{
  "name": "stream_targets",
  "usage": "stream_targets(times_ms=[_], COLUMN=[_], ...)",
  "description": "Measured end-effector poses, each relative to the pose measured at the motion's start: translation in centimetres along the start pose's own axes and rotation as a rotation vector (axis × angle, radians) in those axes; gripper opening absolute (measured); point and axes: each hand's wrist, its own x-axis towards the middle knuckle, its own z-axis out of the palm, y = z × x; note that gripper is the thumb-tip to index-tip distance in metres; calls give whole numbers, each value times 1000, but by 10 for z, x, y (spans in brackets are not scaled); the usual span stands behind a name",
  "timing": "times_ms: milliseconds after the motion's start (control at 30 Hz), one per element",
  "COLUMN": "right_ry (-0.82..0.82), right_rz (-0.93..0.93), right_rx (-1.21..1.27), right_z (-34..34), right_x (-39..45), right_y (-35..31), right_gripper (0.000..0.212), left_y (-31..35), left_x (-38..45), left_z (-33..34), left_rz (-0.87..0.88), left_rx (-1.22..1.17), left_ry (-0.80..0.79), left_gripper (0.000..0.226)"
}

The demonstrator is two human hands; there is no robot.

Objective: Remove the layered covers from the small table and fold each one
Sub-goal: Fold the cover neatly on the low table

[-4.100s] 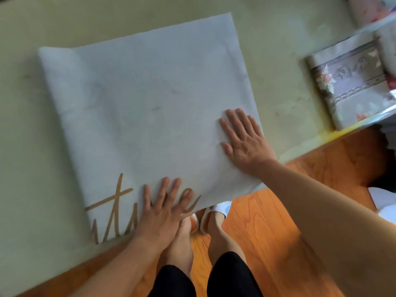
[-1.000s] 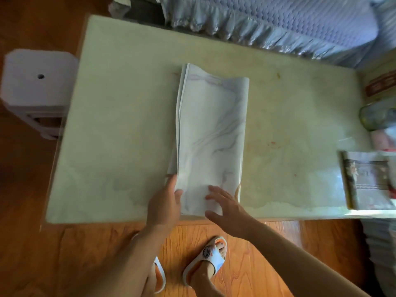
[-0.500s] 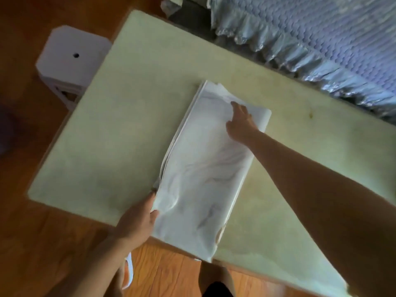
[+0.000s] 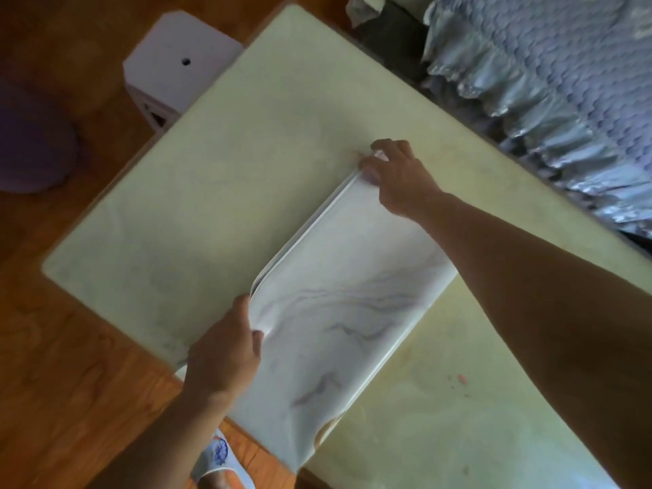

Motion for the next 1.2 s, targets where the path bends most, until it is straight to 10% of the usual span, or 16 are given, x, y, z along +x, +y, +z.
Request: stream_targets(times_ms=[233, 433, 633, 1033, 1200], right_ry=[66, -111, -177, -92, -156], right_rz=[-271, 380, 369, 564, 507], right_rx=[-108, 471, 200, 729, 918], right_z=[-17, -31, -4, -8, -11], right_x=[-6, -12, 2, 12, 12], right_y=[17, 34, 27, 19, 18], right_gripper=[9, 17, 44, 29, 40], left_y=[-13, -12, -16, -25, -35], left_x=[11, 9, 12, 14, 3], left_z=[-1, -2, 6, 10, 0], left_rz=[13, 8, 1, 61, 501], left_rx=[-105, -114, -115, -149, -12], left_ry=[-62, -45, -13, 18, 186], left_gripper=[52, 53, 55, 45, 20])
